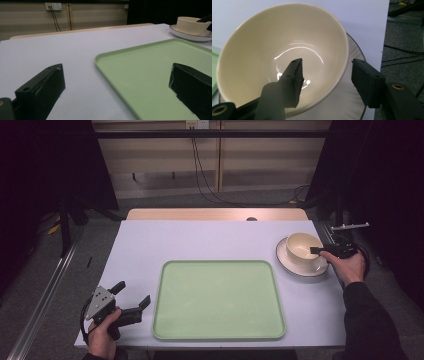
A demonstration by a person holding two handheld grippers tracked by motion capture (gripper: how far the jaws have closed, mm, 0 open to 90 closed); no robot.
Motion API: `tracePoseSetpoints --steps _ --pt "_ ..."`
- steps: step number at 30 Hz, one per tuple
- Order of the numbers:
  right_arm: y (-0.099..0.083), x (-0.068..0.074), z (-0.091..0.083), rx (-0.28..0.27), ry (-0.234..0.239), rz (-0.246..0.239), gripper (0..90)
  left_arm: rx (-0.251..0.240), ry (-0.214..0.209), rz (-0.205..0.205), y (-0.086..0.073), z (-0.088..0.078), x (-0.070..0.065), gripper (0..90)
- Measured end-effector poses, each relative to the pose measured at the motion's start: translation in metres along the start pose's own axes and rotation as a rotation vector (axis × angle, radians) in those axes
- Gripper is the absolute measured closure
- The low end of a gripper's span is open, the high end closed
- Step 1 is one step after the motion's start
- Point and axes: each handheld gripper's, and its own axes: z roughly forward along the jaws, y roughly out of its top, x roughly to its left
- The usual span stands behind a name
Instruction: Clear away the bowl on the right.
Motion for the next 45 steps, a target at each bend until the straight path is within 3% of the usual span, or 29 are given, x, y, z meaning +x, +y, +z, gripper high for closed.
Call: tracePoseSetpoints --steps 8,11,16,26,33,35,43,45 --pt "-0.001 0.002 0.012 0.061 0.000 0.014 44.7 0.000 0.000 0.000 0.000 0.000 0.000 0.4" --pt "0.002 0.003 0.015 0.077 0.012 -0.014 52.5 0.001 0.001 0.000 0.000 0.000 0.000 0.4" --pt "0.003 0.000 0.012 0.090 -0.002 0.017 66.1 -0.004 0.003 0.001 0.000 -0.001 0.001 0.4" --pt "0.000 -0.006 0.016 0.130 -0.024 0.022 78.8 0.000 0.008 0.001 0.000 -0.002 0.000 0.4" --pt "0.000 -0.010 0.016 0.105 0.007 0.125 83.8 0.005 0.006 0.006 0.000 -0.002 0.000 0.4" --pt "0.000 -0.010 0.016 0.109 0.015 0.122 83.9 0.002 0.008 0.001 0.000 -0.001 0.000 0.4" --pt "0.000 -0.011 0.014 0.093 0.048 0.186 84.5 0.003 0.005 0.003 0.000 -0.001 0.000 0.4" --pt "0.001 -0.010 0.015 0.086 0.044 0.179 84.6 0.001 0.005 0.002 -0.001 -0.001 0.000 0.5"
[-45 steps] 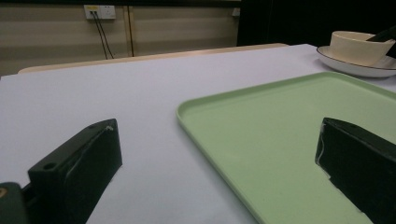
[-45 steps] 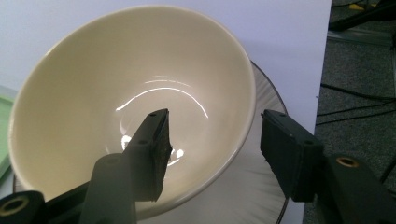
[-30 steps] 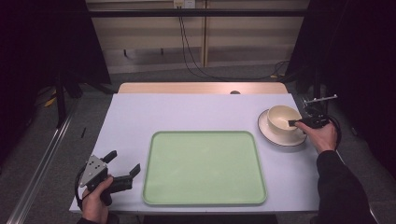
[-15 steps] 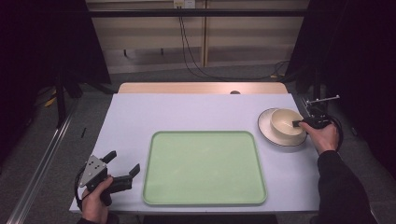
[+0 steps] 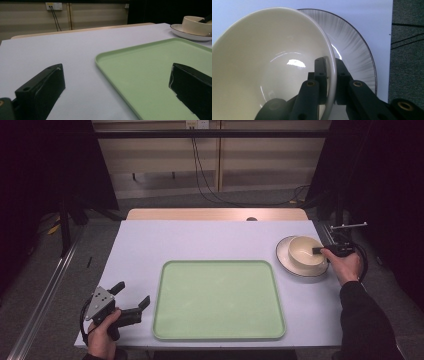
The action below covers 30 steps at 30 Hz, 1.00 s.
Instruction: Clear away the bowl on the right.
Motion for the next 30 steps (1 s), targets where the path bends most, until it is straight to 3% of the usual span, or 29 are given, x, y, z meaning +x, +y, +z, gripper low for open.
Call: tracePoseSetpoints --steps 9,30 --pt "0.001 0.000 0.000 -0.032 0.036 0.016 84.4 0.001 -0.001 0.000 0.000 0.000 0.000 0.4" --pt "0.003 -0.001 -0.009 -0.084 0.063 0.027 84.0 0.002 -0.001 0.002 0.000 0.000 0.000 0.4"
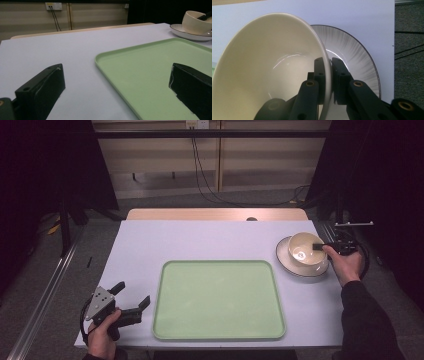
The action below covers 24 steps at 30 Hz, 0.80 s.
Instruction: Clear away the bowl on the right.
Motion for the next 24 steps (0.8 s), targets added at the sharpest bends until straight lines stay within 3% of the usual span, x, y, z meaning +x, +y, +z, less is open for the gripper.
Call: tracePoseSetpoints --steps 4,6,15,16,24 --pt "0.000 0.001 0.000 -0.005 0.006 -0.012 84.0 0.000 0.000 0.000 0.000 0.000 0.000 0.4" --pt "0.000 0.003 -0.001 -0.002 0.012 0.005 84.0 -0.003 0.000 -0.001 0.000 0.000 0.000 0.4" --pt "0.001 0.004 -0.007 -0.039 0.020 -0.033 84.0 -0.001 0.000 0.001 0.000 0.000 0.000 0.4" --pt "0.001 0.006 -0.008 -0.033 0.035 -0.018 84.0 -0.001 0.000 0.000 0.000 0.000 0.000 0.4" --pt "0.004 0.010 -0.017 -0.065 0.058 -0.036 83.9 -0.001 0.000 0.001 0.000 -0.001 0.000 0.4"
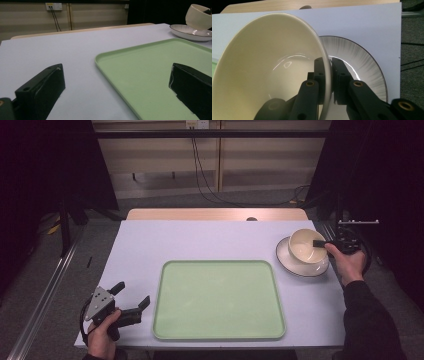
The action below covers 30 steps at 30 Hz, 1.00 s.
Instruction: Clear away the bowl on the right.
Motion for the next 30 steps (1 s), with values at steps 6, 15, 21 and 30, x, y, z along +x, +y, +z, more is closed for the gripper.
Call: tracePoseSetpoints --steps 6,15,21,30 --pt "0.002 0.000 -0.007 -0.025 0.016 -0.010 83.9 -0.003 -0.005 0.000 0.000 0.000 0.000 0.4" --pt "0.005 -0.003 -0.024 -0.074 0.050 -0.009 84.0 -0.003 0.000 0.001 0.000 0.000 0.000 0.4" --pt "0.008 0.001 -0.029 -0.085 0.064 -0.033 84.0 -0.003 -0.001 -0.001 0.000 0.000 -0.001 0.4" --pt "0.013 0.018 -0.027 -0.066 0.085 -0.066 84.0 -0.002 0.000 0.002 0.000 0.000 0.000 0.4"
